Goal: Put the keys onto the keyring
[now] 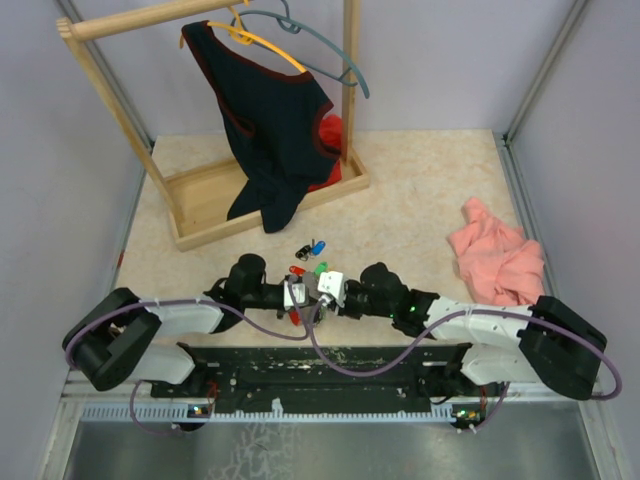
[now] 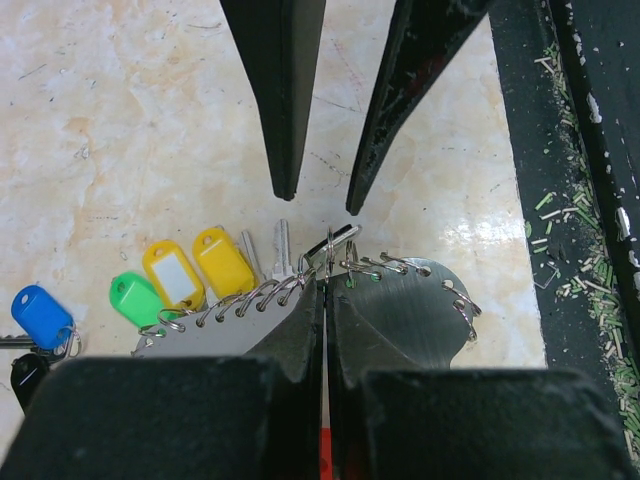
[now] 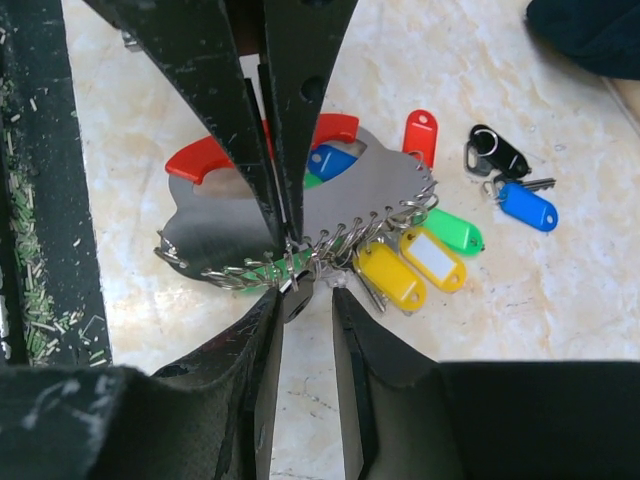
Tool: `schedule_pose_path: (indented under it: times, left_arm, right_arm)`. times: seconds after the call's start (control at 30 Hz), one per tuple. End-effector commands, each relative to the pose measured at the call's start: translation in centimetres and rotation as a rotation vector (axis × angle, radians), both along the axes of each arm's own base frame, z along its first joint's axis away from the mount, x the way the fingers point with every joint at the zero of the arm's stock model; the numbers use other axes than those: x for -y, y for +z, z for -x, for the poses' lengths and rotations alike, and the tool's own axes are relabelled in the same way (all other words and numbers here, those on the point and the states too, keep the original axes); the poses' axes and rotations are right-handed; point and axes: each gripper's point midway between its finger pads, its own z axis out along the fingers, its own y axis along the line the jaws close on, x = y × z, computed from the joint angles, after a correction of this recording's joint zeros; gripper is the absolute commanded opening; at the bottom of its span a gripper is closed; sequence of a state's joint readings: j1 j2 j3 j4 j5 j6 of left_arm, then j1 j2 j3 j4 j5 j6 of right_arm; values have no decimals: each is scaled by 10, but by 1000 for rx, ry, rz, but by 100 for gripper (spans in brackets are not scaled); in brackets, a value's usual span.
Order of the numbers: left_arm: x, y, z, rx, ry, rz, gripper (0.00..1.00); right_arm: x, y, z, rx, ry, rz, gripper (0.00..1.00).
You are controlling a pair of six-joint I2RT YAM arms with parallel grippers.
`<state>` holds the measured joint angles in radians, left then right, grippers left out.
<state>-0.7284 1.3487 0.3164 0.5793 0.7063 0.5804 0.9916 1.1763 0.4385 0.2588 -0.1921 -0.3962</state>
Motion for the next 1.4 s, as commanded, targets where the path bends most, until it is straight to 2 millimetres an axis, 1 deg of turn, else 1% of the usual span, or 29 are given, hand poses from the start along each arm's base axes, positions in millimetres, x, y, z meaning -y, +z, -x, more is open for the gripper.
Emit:
schedule_pose_path:
  times: [0.0, 0.37, 0.53, 0.77, 0.97, 1.17, 1.37]
  left_arm:
    - [6, 15, -1, 38, -21, 42, 0]
    - [7, 15, 2, 27, -43, 43, 0]
    - [8, 15, 3, 26, -49, 46, 0]
    - [8, 17, 5, 27, -56, 52, 0]
    - [8, 17, 5, 28, -59, 55, 0]
    - [9, 17, 5, 24, -62, 53, 0]
    - [9, 16, 4, 18, -55, 49, 0]
  right_arm:
    - [-9, 7, 0, -6, 25, -32, 27]
    - [-14, 12, -4, 13, 22, -53, 27]
    - [-16, 11, -5, 12, 27, -54, 21]
    - [-17, 9, -6, 14, 25, -48, 20]
    - [-19, 10, -6, 14, 35, -52, 0]
    - [-22, 13, -2, 7, 62, -61, 0]
    - [-26, 19, 2, 5, 89, -81, 0]
